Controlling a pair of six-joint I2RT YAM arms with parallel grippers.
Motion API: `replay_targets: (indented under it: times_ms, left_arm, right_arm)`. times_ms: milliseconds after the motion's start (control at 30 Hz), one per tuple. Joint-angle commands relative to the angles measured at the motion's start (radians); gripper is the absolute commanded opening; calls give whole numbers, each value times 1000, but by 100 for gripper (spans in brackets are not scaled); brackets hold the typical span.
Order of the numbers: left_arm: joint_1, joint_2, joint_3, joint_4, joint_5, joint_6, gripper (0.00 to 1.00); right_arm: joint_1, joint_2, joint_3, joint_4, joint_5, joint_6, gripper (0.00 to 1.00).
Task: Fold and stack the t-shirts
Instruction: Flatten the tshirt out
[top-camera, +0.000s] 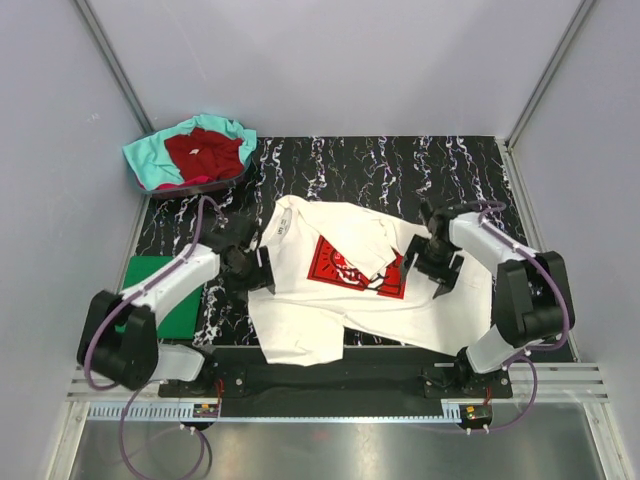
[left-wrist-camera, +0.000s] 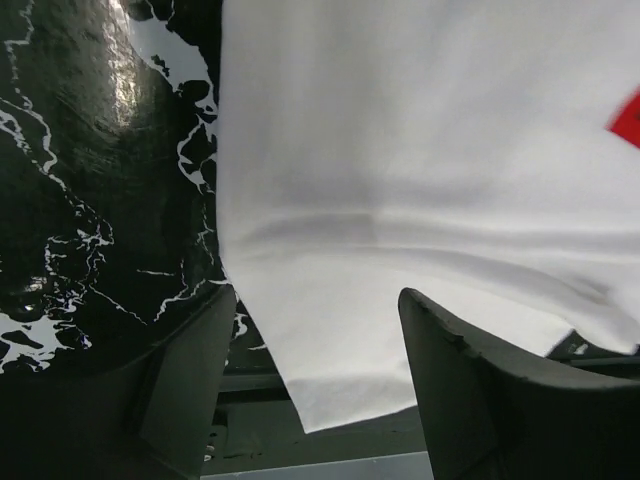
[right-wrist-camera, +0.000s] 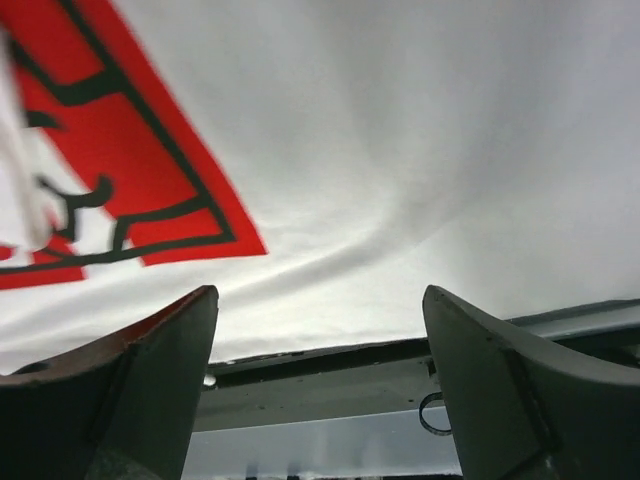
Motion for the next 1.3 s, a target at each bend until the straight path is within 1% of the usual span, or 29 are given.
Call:
replay_targets:
  times_ms: [0, 33, 67, 133, 167, 200, 267, 300, 333, 367, 400, 433, 467, 500, 533, 567, 600, 667, 700, 800, 833, 867, 1000, 1100, 1167, 1267]
  left_arm:
    - [-22, -160, 105, 19, -7, 17, 74]
    - [-37, -162, 132, 39, 2, 26, 75]
    - [-46, -156, 198, 95, 14, 41, 75]
    - [-91, -87, 263, 163, 42, 65, 76]
    - [-105, -50, 344, 228, 47, 92, 75]
    - [-140, 35, 381, 258, 47, 107, 75]
    - [-174, 132, 480, 322, 45, 153, 70]
    - [-193, 225, 572, 341, 53, 173, 68]
    - [-235, 270, 617, 352, 50, 196, 65]
    - [-256, 315, 660, 366, 38, 233, 63]
    - [-276, 396, 706, 372, 31, 241, 61]
    - [-310, 437, 775, 375, 28, 246, 60]
    - [-324, 476, 816, 367, 25, 234, 60]
    - [-336, 545, 852, 361, 24, 226, 60]
    - [-365, 574, 901, 355, 18, 220, 60]
    - [-382, 599, 918, 350, 4, 209, 60]
    - [-419, 641, 933, 344, -36, 209, 60]
    - [-459, 679, 976, 317, -125, 203, 59]
    - [-489, 712, 992, 314, -137, 198, 56]
    - [-531, 774, 1038, 303, -157, 163, 44]
    - [-537, 794, 1059, 288, -163, 154, 44]
    - [-543, 814, 1112, 249, -185, 137, 44]
    - [-577, 887, 1185, 209, -241, 144, 44]
    - [-583, 921, 1231, 156, -292, 131, 40]
    - [-585, 926, 1234, 116, -340, 114, 35]
    - [-585, 926, 1226, 97, -370, 109, 34]
  right_arm:
    - [-29, -65, 157, -53, 48, -34, 92]
    - [-84, -55, 213, -77, 48, -54, 92]
    - [-119, -42, 227, -75, 28, -61, 92]
    - [-204, -29, 238, -46, -5, -77, 91]
    - [-274, -16, 243, -36, -24, -84, 89]
    - [-305, -6, 249, -32, -33, -95, 86]
    - [-368, 6, 260, -21, -74, -98, 81]
    - [-382, 3, 258, -10, -94, -97, 79]
    - [-391, 6, 258, 17, -113, -98, 74]
    - [-396, 11, 266, 23, -133, -103, 72]
    - [-396, 15, 275, 28, -148, -115, 69]
    - [-394, 23, 280, 55, -178, -126, 62]
    - [-394, 29, 280, 72, -243, -132, 60]
    - [-394, 32, 287, 74, -231, -131, 60]
    - [-396, 35, 302, 45, -205, -126, 61]
    - [-397, 35, 310, 28, -147, -129, 61]
    - [-406, 32, 312, 10, -125, -135, 61]
    - [-426, 28, 304, -3, -99, -135, 61]
    - [-436, 26, 301, -22, -91, -135, 61]
    - [-449, 9, 280, -35, -65, -146, 60]
    - [-449, 0, 267, -33, -59, -149, 60]
    - [-449, -15, 261, -39, -52, -152, 60]
    - [-449, -51, 232, -53, -51, -163, 60]
    - [-451, -77, 208, -56, -55, -163, 60]
    - [-451, -89, 194, -58, -59, -166, 60]
    - [-451, -100, 177, -55, -67, -169, 60]
